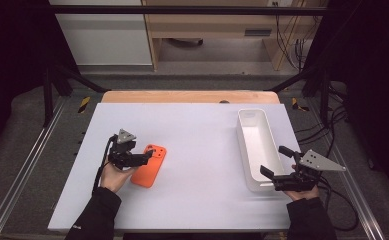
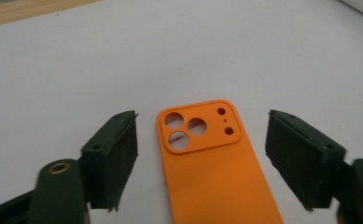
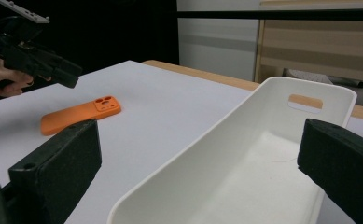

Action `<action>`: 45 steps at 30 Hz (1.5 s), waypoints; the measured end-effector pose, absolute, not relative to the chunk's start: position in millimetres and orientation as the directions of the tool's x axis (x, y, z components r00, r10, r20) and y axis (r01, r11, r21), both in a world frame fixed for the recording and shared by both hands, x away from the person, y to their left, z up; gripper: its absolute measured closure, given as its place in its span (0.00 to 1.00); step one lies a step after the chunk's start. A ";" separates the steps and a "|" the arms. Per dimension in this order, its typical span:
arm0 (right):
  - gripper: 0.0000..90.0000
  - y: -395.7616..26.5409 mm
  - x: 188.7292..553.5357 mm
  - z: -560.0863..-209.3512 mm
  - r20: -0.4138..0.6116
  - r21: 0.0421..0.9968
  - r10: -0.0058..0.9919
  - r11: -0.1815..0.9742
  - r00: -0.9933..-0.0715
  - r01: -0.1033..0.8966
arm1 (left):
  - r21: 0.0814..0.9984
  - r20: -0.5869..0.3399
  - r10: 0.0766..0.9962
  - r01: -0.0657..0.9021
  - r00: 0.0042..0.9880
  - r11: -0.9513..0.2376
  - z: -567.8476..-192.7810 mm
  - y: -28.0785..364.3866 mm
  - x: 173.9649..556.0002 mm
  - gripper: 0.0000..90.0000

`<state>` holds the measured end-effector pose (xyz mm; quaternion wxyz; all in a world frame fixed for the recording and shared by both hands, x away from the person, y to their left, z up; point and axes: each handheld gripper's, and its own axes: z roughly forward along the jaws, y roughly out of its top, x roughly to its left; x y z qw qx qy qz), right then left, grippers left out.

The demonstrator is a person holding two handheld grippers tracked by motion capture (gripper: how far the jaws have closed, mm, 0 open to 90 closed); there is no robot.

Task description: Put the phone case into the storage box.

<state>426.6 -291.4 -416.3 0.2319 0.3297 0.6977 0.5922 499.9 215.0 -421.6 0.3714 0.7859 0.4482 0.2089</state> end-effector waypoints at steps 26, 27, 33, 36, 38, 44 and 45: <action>0.00 -291.4 426.6 -416.0 0.066 0.979 0.735 0.082 -0.675 0.185 | 0.720 -0.042 0.865 0.615 0.501 -0.321 -433.0 196.7 502.3 0.00; 0.00 -291.4 426.6 -416.0 0.066 0.979 0.734 0.081 -0.676 0.184 | 0.713 -0.033 0.862 0.616 0.506 -0.334 -435.5 196.4 503.5 0.00; 0.00 -291.3 426.6 -415.9 0.067 0.979 0.734 0.081 -0.676 0.185 | 0.674 -0.003 0.876 0.648 0.482 -0.354 -449.1 192.4 507.2 0.00; 0.00 -291.4 426.5 -415.9 0.069 0.979 0.734 0.079 -0.676 0.185 | 0.665 0.004 0.881 0.656 0.473 -0.356 -452.6 191.8 508.4 0.00; 0.00 -291.4 426.5 -415.9 0.068 0.979 0.733 0.080 -0.676 0.186 | 0.667 0.002 0.883 0.658 0.469 -0.351 -454.3 191.1 508.8 0.00; 0.00 -291.2 426.5 -416.0 0.070 0.979 0.734 0.079 -0.676 0.188 | 0.650 -0.008 0.886 0.675 0.464 -0.348 -462.7 188.6 510.5 0.00; 0.00 -291.2 426.6 -416.0 0.068 0.979 0.734 0.081 -0.676 0.185 | 0.647 -0.004 0.887 0.677 0.462 -0.350 -463.9 188.6 510.9 0.00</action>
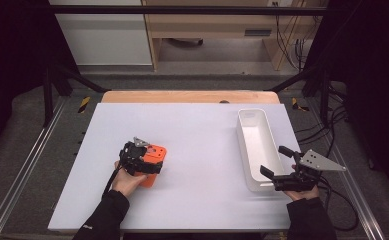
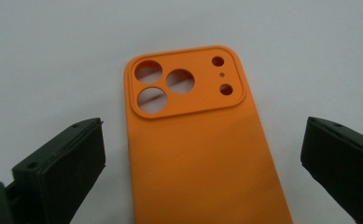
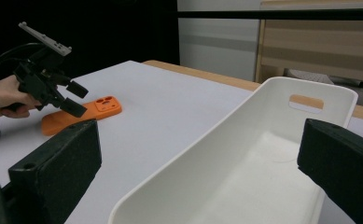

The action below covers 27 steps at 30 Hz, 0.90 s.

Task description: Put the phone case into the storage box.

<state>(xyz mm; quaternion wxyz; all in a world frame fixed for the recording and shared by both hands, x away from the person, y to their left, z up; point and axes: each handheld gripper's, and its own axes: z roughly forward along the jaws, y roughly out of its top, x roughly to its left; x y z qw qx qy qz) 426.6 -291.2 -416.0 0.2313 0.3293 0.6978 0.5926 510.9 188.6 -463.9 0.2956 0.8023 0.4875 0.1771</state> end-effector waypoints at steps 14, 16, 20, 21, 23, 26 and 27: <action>0.00 -291.1 426.5 -415.8 0.069 0.979 0.731 0.079 -0.678 0.186 | 0.613 0.023 0.894 0.701 0.447 -0.365 -473.9 186.0 513.1 0.00; 0.00 -291.3 426.4 -415.6 0.070 0.979 0.731 0.079 -0.679 0.185 | 0.611 0.023 0.894 0.702 0.447 -0.367 -474.4 185.0 512.9 0.00; 0.00 -291.4 426.4 -415.4 0.069 0.980 0.731 0.079 -0.679 0.185 | 0.617 0.024 0.897 0.699 0.442 -0.361 -473.6 183.3 511.6 0.01; 0.00 -291.4 426.3 -415.4 0.069 0.980 0.731 0.079 -0.679 0.185 | 0.617 0.029 0.899 0.700 0.436 -0.359 -473.7 182.6 511.4 0.01; 0.00 -291.3 426.2 -415.3 0.070 0.979 0.731 0.079 -0.679 0.186 | 0.615 0.029 0.900 0.702 0.434 -0.358 -474.5 182.1 511.4 0.02; 0.00 -291.1 426.3 -415.2 0.070 0.979 0.730 0.079 -0.680 0.186 | 0.606 0.035 0.898 0.705 0.439 -0.368 -475.7 180.8 511.1 0.04; 0.00 -291.1 426.2 -415.2 0.070 0.979 0.731 0.079 -0.679 0.186 | 0.605 0.036 0.898 0.706 0.439 -0.369 -475.8 180.4 510.9 0.05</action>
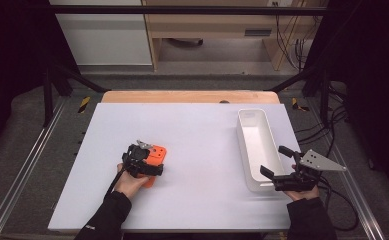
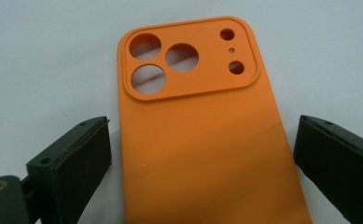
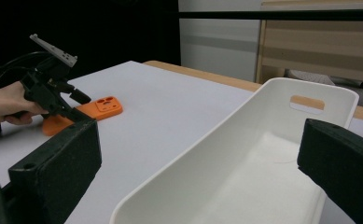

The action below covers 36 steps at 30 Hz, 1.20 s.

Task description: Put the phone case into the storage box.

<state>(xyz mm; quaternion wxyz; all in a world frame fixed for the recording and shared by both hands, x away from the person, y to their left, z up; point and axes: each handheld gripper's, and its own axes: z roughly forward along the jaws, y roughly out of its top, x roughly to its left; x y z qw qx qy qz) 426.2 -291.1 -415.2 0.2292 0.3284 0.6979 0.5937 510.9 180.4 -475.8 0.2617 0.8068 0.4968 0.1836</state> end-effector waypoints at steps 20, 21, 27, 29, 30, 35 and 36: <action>0.00 -291.0 426.1 -415.0 0.069 0.979 0.729 0.082 -0.681 0.187 | 0.592 0.022 0.915 0.733 0.402 -0.336 -472.9 179.8 510.3 0.15; 0.00 -291.0 426.2 -415.1 0.069 0.979 0.729 0.082 -0.681 0.186 | 0.591 0.024 0.916 0.733 0.401 -0.336 -472.8 179.6 510.3 0.15; 0.00 -290.4 426.4 -415.3 0.068 0.979 0.728 0.084 -0.682 0.188 | 0.587 0.030 0.913 0.732 0.407 -0.346 -471.9 179.6 509.9 0.16; 0.00 -290.4 426.4 -415.3 0.068 0.979 0.728 0.083 -0.683 0.186 | 0.586 0.036 0.911 0.730 0.411 -0.352 -471.5 179.3 509.6 0.16; 0.00 -290.3 426.3 -415.3 0.069 0.979 0.728 0.083 -0.683 0.188 | 0.585 0.039 0.910 0.729 0.413 -0.356 -471.2 179.2 509.5 0.16; 0.00 -290.3 426.3 -415.2 0.070 0.979 0.726 0.083 -0.684 0.188 | 0.596 0.052 0.905 0.714 0.423 -0.368 -467.5 179.7 508.0 0.16; 0.00 -290.3 426.4 -415.2 0.069 0.979 0.726 0.083 -0.684 0.187 | 0.599 0.049 0.903 0.711 0.426 -0.368 -465.6 180.1 507.6 0.16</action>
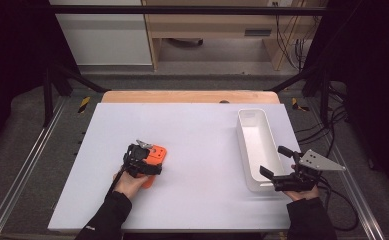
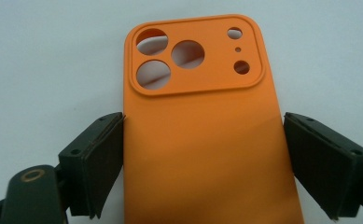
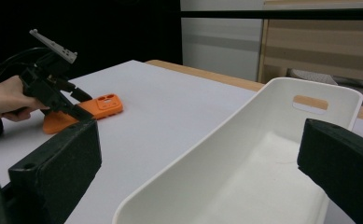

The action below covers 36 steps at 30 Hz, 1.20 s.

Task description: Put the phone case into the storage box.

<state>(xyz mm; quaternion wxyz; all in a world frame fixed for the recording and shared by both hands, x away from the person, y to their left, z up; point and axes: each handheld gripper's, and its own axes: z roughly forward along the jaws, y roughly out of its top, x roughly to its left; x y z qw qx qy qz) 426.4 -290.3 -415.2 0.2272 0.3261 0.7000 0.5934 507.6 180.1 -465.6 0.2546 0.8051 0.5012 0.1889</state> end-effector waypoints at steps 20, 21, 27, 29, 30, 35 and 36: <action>0.00 -289.9 425.9 -414.3 0.067 0.979 0.724 0.086 -0.687 0.185 | 0.696 0.006 0.843 0.603 0.538 -0.390 -429.9 179.2 489.5 0.16; 0.00 -289.6 425.9 -414.1 0.069 0.979 0.722 0.084 -0.688 0.186 | 0.699 0.007 0.841 0.599 0.541 -0.392 -428.4 179.2 488.6 0.16; 0.00 -288.6 425.7 -413.5 0.068 0.979 0.717 0.087 -0.693 0.186 | 0.714 0.005 0.822 0.573 0.569 -0.402 -421.6 177.5 483.3 0.16; 0.00 -288.3 426.0 -413.4 0.061 0.979 0.714 0.094 -0.698 0.182 | 0.715 0.008 0.813 0.566 0.582 -0.411 -419.6 176.5 481.7 0.16; 0.00 -287.9 425.8 -413.2 0.063 0.978 0.714 0.094 -0.698 0.184 | 0.718 0.006 0.811 0.562 0.585 -0.410 -418.8 175.6 480.8 0.16; 0.00 -285.9 425.6 -412.5 0.061 0.978 0.704 0.100 -0.707 0.184 | 0.728 0.010 0.793 0.539 0.610 -0.424 -413.4 172.5 475.9 0.16; 0.00 -285.6 425.7 -412.4 0.060 0.977 0.701 0.103 -0.710 0.185 | 0.729 0.016 0.787 0.532 0.616 -0.431 -412.0 172.2 474.9 0.16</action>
